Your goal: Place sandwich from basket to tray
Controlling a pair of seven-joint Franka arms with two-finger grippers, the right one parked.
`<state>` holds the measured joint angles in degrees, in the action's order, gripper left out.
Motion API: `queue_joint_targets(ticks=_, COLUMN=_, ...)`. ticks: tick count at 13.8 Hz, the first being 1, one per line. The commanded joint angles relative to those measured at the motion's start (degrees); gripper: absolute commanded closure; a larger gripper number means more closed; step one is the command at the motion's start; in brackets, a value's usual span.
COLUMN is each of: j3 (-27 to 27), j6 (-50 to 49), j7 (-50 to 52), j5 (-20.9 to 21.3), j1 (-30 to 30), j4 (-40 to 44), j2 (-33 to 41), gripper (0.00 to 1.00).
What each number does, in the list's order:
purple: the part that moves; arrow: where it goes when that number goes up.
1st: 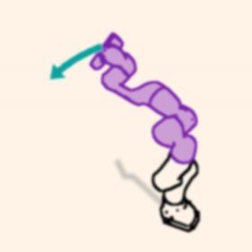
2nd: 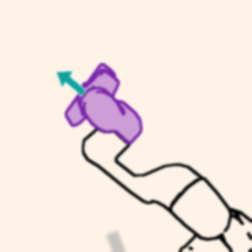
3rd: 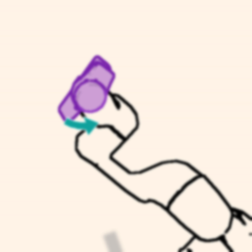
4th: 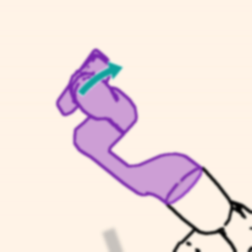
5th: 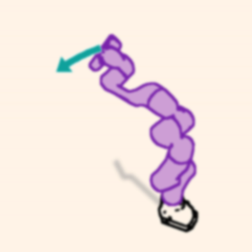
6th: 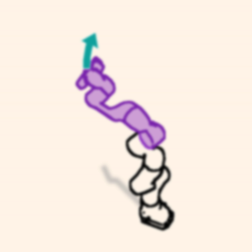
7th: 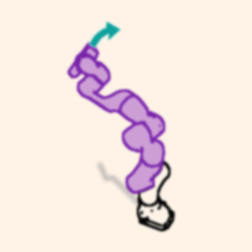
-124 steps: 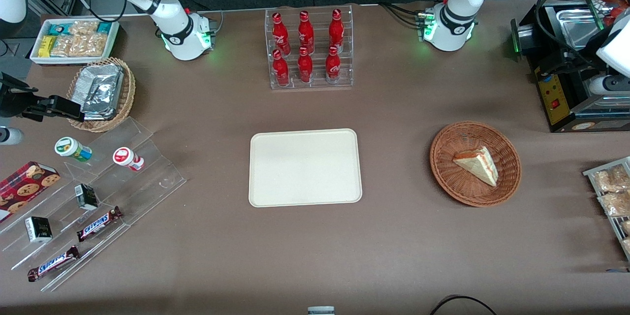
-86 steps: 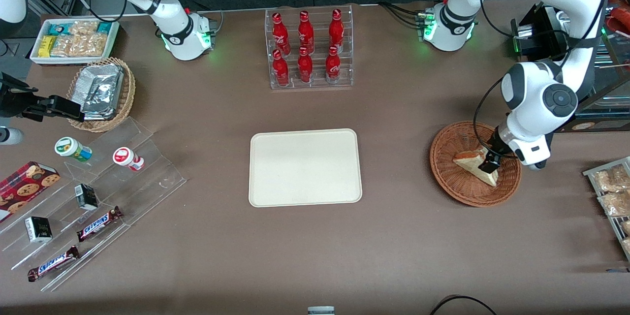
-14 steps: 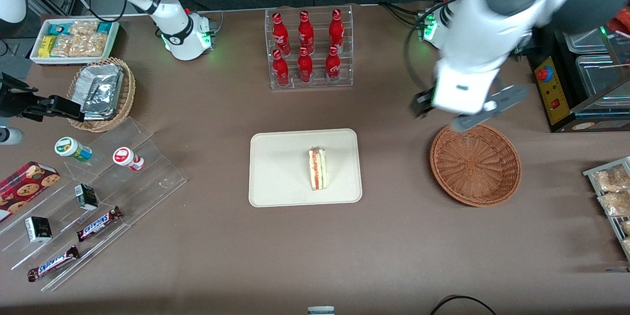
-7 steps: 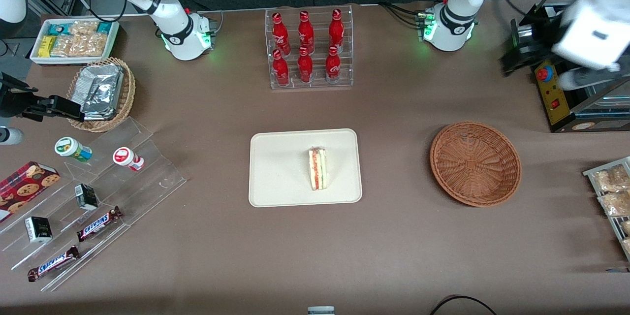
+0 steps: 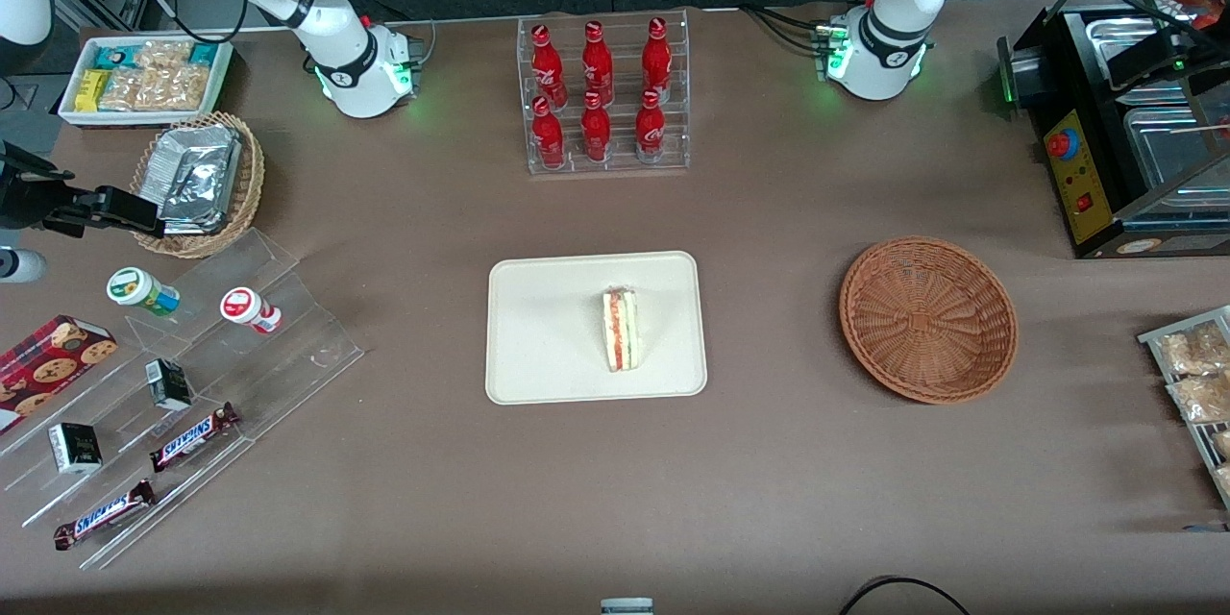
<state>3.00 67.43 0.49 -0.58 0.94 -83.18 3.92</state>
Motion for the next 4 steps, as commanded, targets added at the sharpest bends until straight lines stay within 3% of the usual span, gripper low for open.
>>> queue_joint_targets(ticks=1, j3=0.25, j6=0.86, j7=-3.19, j5=-0.91, j1=-0.77, j4=-1.38, j2=0.83, gripper=0.00)
queue_joint_targets(ticks=4, j3=-0.19, j6=1.30, j7=-3.66, j5=-0.83, j1=-2.16, j4=-1.02, j2=0.13, gripper=0.00)
